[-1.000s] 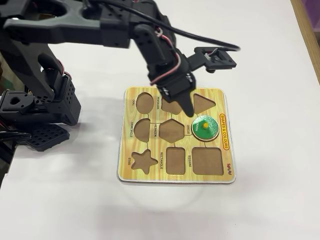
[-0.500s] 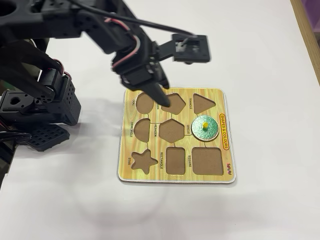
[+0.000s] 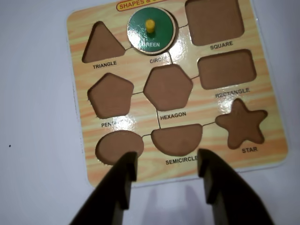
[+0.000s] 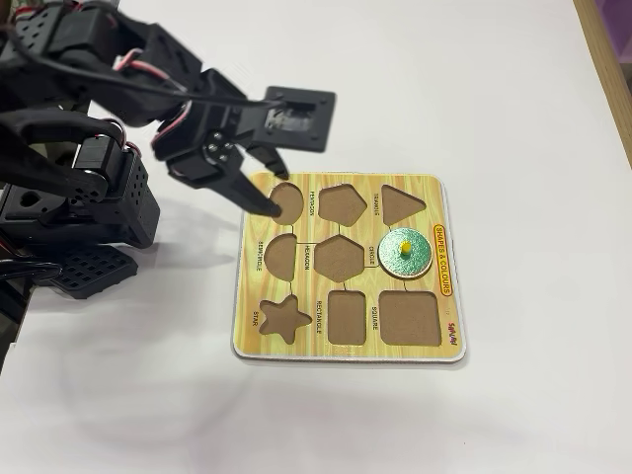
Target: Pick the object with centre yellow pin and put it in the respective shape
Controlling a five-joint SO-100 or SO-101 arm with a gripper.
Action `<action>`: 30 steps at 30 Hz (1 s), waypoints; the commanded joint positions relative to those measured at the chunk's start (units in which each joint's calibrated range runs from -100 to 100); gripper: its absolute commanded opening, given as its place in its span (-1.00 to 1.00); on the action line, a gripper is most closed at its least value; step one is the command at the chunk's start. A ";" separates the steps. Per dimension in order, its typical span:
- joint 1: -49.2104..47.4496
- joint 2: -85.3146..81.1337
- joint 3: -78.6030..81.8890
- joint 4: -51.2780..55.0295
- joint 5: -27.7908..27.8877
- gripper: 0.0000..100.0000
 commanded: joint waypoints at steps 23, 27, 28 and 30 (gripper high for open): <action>3.23 -31.92 32.10 -0.63 0.55 -0.70; 2.84 -32.00 37.14 -0.63 0.55 -0.70; 2.84 -32.00 37.23 0.40 0.60 -0.70; 3.23 -32.00 37.23 1.27 0.71 -0.70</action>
